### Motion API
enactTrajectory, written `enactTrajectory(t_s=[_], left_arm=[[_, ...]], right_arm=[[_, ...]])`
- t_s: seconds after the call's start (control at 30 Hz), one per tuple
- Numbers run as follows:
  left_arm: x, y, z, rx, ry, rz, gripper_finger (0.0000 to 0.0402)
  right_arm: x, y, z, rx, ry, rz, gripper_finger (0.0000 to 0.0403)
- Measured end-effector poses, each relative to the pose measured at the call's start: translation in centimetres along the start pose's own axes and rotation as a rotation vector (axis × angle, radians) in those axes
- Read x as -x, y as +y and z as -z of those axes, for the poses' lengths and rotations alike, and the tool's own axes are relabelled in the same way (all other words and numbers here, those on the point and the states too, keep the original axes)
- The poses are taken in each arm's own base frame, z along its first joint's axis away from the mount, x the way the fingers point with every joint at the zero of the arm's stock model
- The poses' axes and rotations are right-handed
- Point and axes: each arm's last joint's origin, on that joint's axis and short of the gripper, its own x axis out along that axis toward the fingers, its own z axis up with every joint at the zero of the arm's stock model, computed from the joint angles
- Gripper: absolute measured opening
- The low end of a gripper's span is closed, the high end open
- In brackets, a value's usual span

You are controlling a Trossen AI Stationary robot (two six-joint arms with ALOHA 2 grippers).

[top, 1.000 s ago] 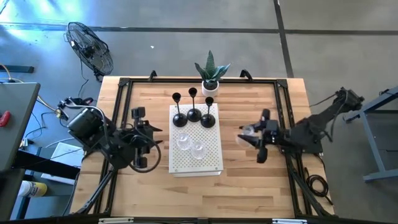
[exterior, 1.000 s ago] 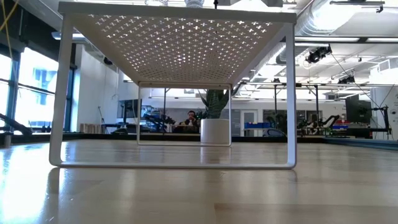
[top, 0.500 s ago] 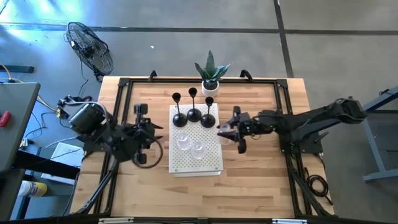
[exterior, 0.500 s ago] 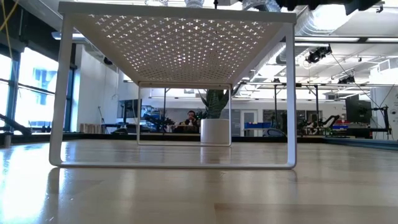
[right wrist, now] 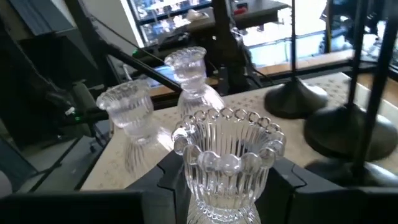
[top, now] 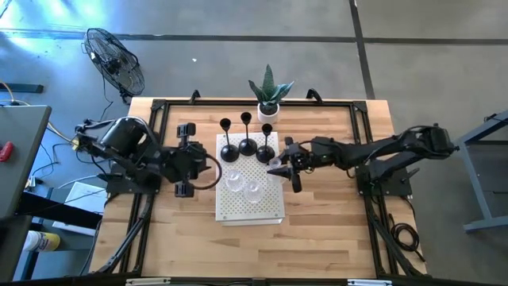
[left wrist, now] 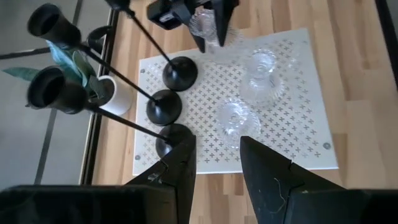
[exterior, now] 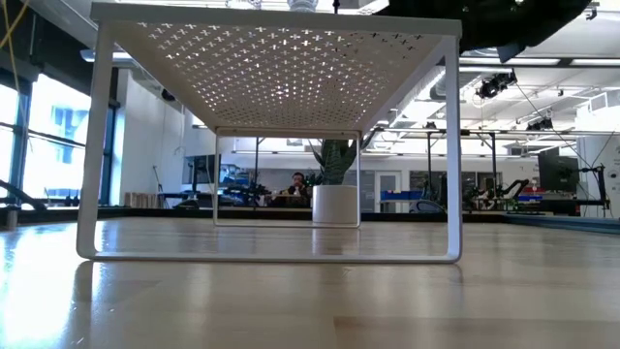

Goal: Pick & Place candle stick holders
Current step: Put the transparent glass candle holder on the shelf

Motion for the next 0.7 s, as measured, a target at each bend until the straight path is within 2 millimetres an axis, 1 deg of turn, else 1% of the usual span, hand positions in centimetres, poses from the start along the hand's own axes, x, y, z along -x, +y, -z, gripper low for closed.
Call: enactTrajectory(t_s=[0.1, 0.33, 0.47, 0.7], left_arm=[[-0.2, 0.4, -0.1, 0.008, 0.005, -0.013, 0.0119], [-0.4, 0.8, -0.2, 0.035, 0.013, 0.000, 0.0119], [-0.4, 0.7, -0.2, 0.050, 0.007, 0.008, 0.0119], [-0.4, 0.6, -0.3, 0.083, 0.001, 0.028, 0.0119]], right_arm=[[-0.8, -0.1, 0.4, -0.005, 0.003, -0.034, 0.0117], [-2.4, 0.0, 0.1, 0.020, 0.023, -0.104, 0.0117], [-2.6, -0.2, 0.0, 0.036, 0.030, -0.126, 0.0117], [-2.5, -0.8, 0.0, 0.074, 0.041, -0.099, 0.0117]])
